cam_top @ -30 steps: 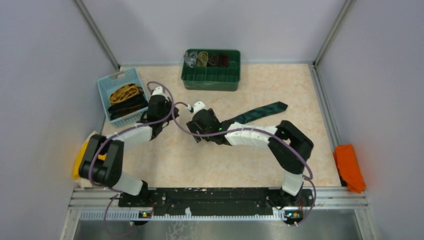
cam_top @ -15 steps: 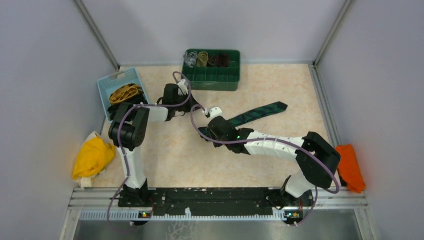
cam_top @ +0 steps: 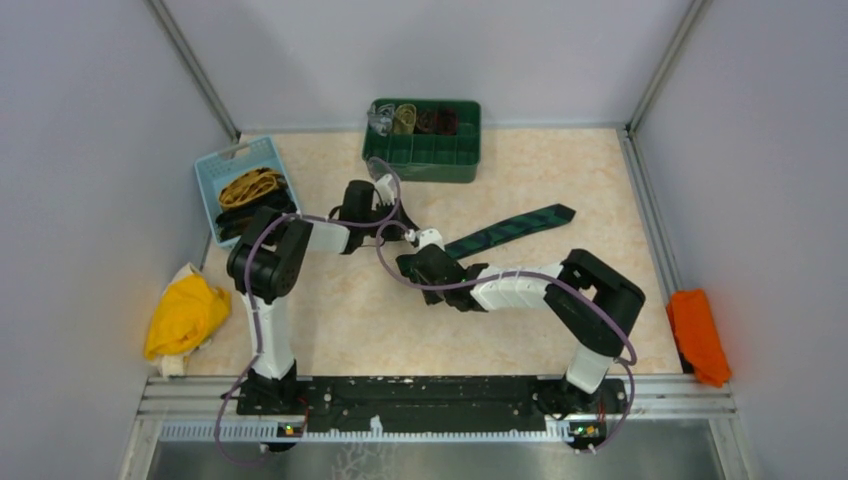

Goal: Roll the ties
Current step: Roll the tie at the center of the board.

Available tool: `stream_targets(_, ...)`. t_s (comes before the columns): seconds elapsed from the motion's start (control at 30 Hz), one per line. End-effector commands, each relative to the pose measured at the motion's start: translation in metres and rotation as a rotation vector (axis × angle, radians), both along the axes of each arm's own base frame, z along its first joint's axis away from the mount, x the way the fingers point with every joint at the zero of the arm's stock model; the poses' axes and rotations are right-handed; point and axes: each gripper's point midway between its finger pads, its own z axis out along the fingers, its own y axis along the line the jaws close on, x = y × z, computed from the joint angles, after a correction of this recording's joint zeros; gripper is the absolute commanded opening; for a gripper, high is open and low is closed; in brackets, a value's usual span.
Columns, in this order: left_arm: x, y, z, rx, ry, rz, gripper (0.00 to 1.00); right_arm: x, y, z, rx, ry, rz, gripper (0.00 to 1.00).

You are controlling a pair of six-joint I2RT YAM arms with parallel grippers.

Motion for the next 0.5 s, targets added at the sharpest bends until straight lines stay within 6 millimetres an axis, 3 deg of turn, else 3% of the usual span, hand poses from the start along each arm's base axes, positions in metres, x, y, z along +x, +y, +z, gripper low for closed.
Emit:
stream_targets(0.0,-0.034,0.014,-0.035,0.069,0.087,0.024,0.0,0.025,0.002,-0.012,0.012,-0.004,-0.048,0.0)
stream_targets(0.23,-0.071,0.017,-0.054,0.088,0.171,0.027,0.0,0.044,0.02,-0.01,0.031,-0.015,-0.012,0.0)
stream_targets(0.47,-0.111,0.008,-0.052,0.136,0.186,-0.004,0.0,0.037,0.026,-0.011,0.035,0.02,0.047,0.0)
